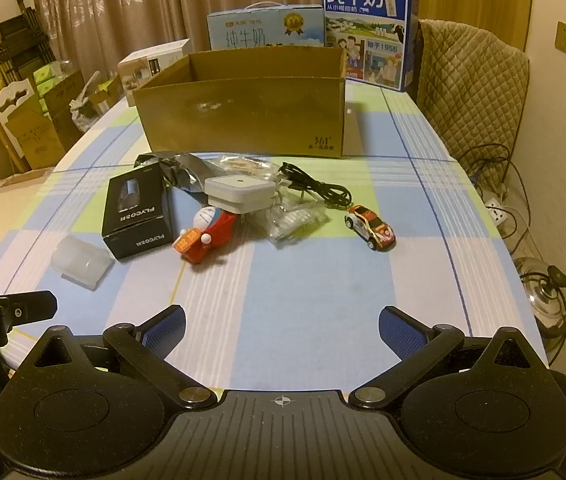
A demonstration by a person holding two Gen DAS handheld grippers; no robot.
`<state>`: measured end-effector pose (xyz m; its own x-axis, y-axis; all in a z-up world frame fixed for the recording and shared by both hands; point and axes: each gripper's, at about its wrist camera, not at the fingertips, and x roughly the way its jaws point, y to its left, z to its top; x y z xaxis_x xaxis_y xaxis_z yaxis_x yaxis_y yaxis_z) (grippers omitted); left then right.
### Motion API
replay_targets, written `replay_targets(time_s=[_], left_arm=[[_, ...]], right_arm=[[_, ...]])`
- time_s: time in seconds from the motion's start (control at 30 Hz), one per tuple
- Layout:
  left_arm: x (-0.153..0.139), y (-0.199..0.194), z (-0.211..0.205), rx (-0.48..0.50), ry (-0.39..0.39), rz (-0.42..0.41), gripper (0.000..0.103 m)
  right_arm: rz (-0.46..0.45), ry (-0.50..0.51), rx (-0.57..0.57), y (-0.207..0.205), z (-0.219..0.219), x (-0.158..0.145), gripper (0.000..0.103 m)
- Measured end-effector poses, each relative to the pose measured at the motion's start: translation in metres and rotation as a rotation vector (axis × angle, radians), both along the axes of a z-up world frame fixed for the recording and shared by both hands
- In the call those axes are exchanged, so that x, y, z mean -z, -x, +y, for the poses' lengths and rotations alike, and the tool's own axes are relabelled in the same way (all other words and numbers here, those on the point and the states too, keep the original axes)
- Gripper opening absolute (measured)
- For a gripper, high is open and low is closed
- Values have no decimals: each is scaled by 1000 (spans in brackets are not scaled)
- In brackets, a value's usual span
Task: Organize objects
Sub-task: 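Grasp the frosted plastic cup with left tool while right tool grasps the red Doraemon figure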
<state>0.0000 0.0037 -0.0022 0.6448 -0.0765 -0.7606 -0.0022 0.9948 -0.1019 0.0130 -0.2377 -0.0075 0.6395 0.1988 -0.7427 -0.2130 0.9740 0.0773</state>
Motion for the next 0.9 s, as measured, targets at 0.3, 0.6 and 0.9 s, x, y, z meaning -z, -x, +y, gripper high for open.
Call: replay_targets(time_s=[0.3, 0.6, 0.9], left_arm=[[2, 0, 2, -3, 6, 6, 102], [7, -3, 12, -14, 12, 19, 102], [22, -20, 40, -28, -19, 29, 102]], right_arm=[[8, 4, -1, 1, 1, 2, 101], [18, 2, -5, -1, 3, 5, 101], [40, -7, -42, -16, 16, 16, 100]])
